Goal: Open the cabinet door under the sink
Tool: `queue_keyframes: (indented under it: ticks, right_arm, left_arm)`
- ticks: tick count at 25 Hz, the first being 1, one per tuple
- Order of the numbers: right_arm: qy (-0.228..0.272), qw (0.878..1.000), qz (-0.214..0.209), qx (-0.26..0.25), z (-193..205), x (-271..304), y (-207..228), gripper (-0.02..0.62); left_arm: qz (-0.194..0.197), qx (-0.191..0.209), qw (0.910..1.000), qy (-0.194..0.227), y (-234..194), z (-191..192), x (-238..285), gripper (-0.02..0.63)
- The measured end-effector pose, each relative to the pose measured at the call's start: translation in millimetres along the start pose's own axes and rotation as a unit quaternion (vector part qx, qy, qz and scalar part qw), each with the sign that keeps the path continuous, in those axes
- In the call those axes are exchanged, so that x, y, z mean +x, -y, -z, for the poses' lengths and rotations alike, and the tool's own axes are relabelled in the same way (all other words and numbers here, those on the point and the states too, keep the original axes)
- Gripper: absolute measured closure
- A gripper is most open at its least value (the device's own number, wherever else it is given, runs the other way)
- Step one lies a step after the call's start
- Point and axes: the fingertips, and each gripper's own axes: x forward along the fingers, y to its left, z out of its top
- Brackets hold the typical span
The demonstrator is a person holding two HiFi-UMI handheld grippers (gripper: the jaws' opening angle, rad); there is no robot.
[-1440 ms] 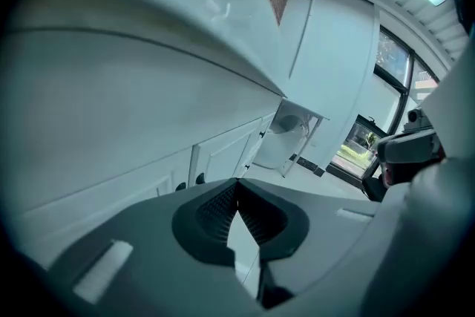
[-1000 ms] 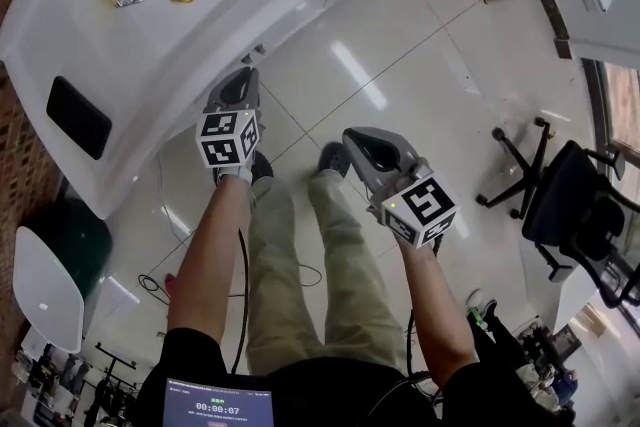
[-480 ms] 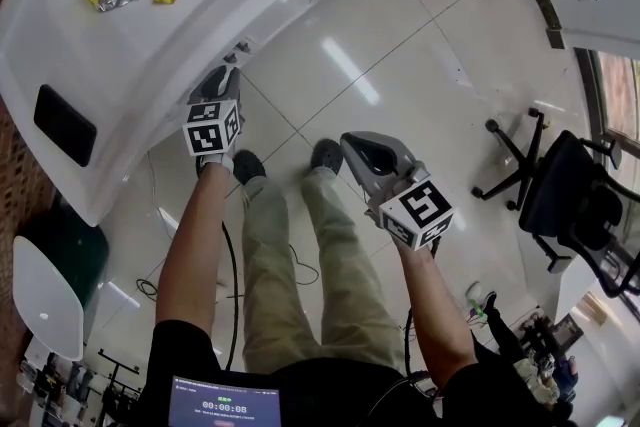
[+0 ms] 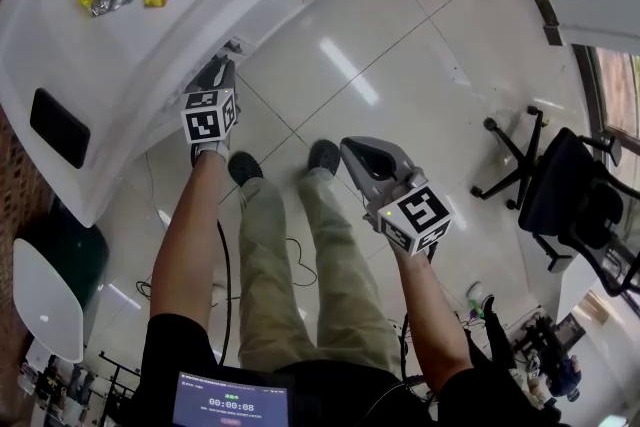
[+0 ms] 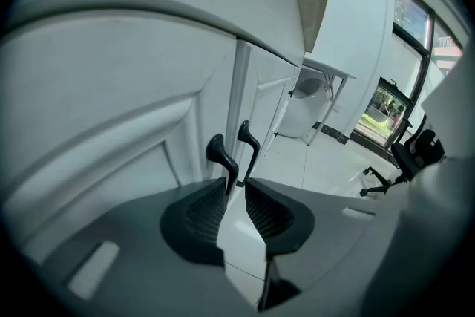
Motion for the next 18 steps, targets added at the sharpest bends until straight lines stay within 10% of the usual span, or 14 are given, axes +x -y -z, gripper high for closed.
queue_keyframes:
  ticks: [18]
  right_arm:
    - [0.003,1.000,-0.013,0.003,8,-10,-7,0.604]
  left_arm:
    - [-0.003,0.051,0.9987,-0.002,33,31,-19,0.561]
